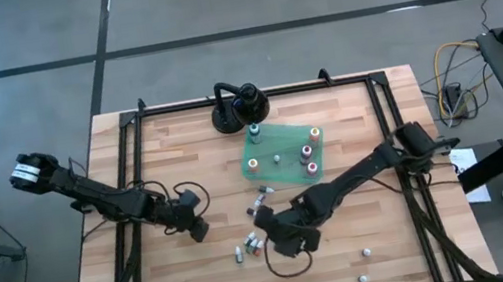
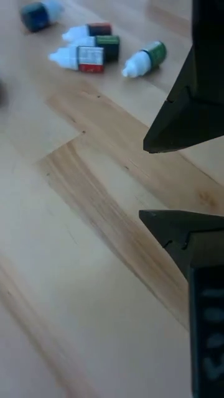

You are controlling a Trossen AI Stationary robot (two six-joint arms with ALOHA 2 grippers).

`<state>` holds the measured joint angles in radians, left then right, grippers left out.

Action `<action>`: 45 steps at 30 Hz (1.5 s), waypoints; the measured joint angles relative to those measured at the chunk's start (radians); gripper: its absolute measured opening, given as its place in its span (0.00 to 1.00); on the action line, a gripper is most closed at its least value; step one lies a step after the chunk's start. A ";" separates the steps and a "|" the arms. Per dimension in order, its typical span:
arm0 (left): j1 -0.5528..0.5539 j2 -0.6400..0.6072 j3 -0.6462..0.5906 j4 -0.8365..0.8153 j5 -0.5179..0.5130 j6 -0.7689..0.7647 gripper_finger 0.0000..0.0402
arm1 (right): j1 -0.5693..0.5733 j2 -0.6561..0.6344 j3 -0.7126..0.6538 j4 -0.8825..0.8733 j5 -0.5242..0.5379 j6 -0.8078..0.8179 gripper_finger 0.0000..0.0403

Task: Pick & Place food coloring
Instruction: Move the blue food coloring bottle to the bottom right of the table

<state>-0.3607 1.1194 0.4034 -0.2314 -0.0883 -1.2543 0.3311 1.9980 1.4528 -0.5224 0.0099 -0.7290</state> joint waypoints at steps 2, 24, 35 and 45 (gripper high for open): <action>0.000 0.000 0.000 0.000 -0.002 -0.069 0.33 | -0.011 0.000 0.000 -0.026 -0.060 -0.023 0.50; 0.000 0.000 0.000 0.000 -0.025 -0.180 0.33 | -0.028 0.016 -0.007 0.004 -0.245 -0.374 0.45; 0.000 0.000 0.000 -0.001 -0.025 -0.179 0.33 | -0.052 0.027 -0.007 0.037 -0.248 -0.341 0.45; 0.000 0.000 0.000 0.000 -0.025 -0.179 0.33 | -0.065 0.088 0.000 0.032 -0.239 -0.318 0.45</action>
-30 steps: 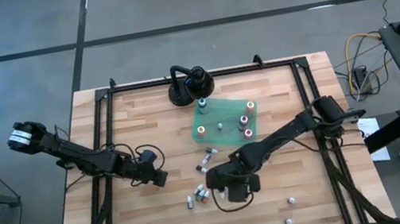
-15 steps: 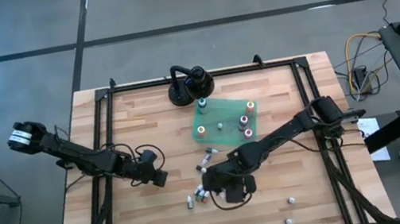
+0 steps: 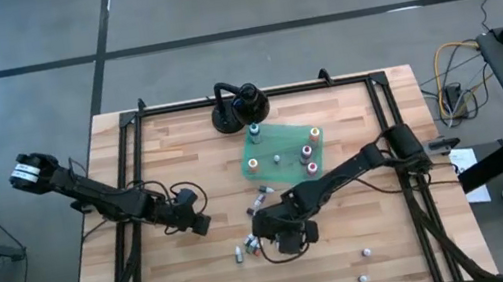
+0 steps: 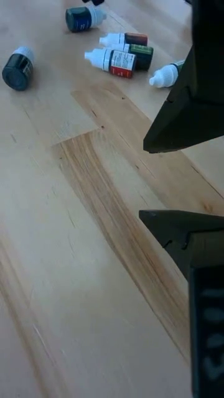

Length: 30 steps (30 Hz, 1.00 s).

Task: Pick & Place food coloring
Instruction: Move the blue food coloring bottle to the bottom right of the table

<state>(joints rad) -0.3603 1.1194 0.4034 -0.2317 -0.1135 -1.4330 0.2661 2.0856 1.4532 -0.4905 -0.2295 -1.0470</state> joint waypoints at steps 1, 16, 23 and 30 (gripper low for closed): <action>0.000 0.000 0.000 0.001 0.000 0.000 0.33 | 0.000 0.004 0.000 -0.001 0.000 0.001 0.45; 0.000 0.000 0.000 0.000 0.000 0.000 0.33 | -0.023 0.039 0.002 -0.043 0.002 0.158 0.35; 0.000 0.000 0.000 0.000 0.000 0.000 0.33 | -0.022 0.036 0.002 -0.063 0.002 0.243 0.23; 0.000 0.000 0.000 0.000 0.000 0.000 0.33 | -0.023 0.032 0.002 -0.106 0.004 0.394 0.18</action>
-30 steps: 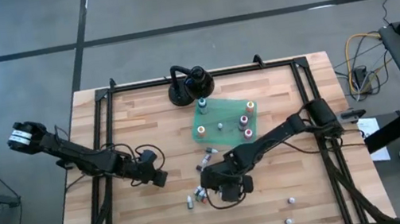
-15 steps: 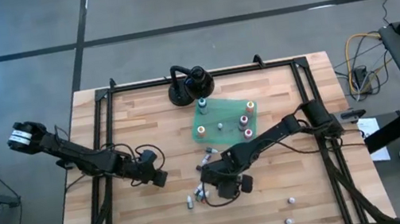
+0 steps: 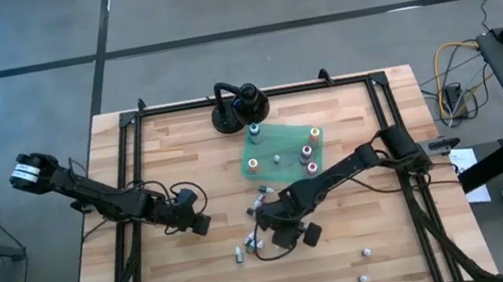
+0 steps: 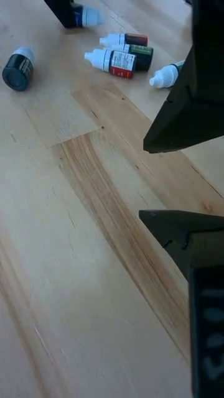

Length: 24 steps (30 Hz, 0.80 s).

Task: Pick & Place food coloring
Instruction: Move the blue food coloring bottle to the bottom right of the table

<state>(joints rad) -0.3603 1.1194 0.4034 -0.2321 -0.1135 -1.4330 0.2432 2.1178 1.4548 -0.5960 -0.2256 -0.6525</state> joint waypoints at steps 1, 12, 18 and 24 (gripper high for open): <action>0.000 0.000 0.000 0.000 0.000 0.000 0.33 | 0.000 0.000 0.000 -0.007 0.000 0.028 0.19; 0.000 0.000 0.000 0.000 0.000 0.000 0.33 | -0.007 -0.002 0.002 -0.078 -0.012 0.395 0.20; 0.000 0.000 0.000 0.000 0.000 0.000 0.33 | -0.008 -0.002 0.002 -0.133 -0.076 0.672 0.19; 0.000 0.000 0.000 0.000 0.000 0.000 0.33 | -0.010 -0.002 0.000 -0.141 -0.158 0.832 0.24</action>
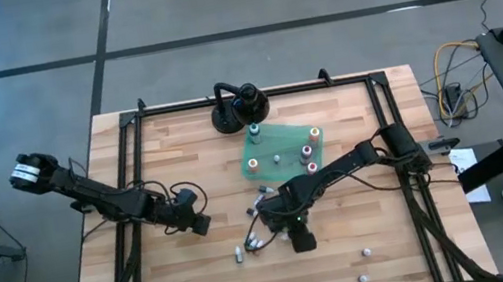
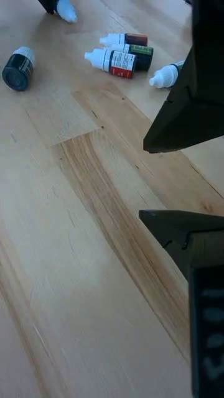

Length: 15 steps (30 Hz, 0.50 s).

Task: Pick & Place food coloring
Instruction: Move the blue food coloring bottle to the bottom right of the table

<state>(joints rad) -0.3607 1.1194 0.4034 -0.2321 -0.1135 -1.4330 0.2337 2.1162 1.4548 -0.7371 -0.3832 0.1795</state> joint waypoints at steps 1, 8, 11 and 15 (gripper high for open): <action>0.000 0.000 0.000 0.000 0.000 0.000 0.33 | 0.000 0.000 0.000 -0.001 -0.006 0.016 0.25; 0.000 0.000 0.000 0.000 0.000 0.000 0.33 | 0.002 0.000 -0.001 0.001 -0.016 0.080 0.33; 0.000 0.000 0.000 0.000 0.000 0.000 0.33 | 0.002 0.000 -0.001 0.003 -0.022 0.057 0.38; 0.000 0.000 0.000 0.000 0.000 0.000 0.33 | 0.003 -0.002 0.003 0.003 -0.021 0.035 0.44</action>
<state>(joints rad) -0.3603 1.1194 0.4034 -0.2320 -0.1135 -1.4330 0.2365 2.1143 1.4574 -0.7343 -0.4046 0.2143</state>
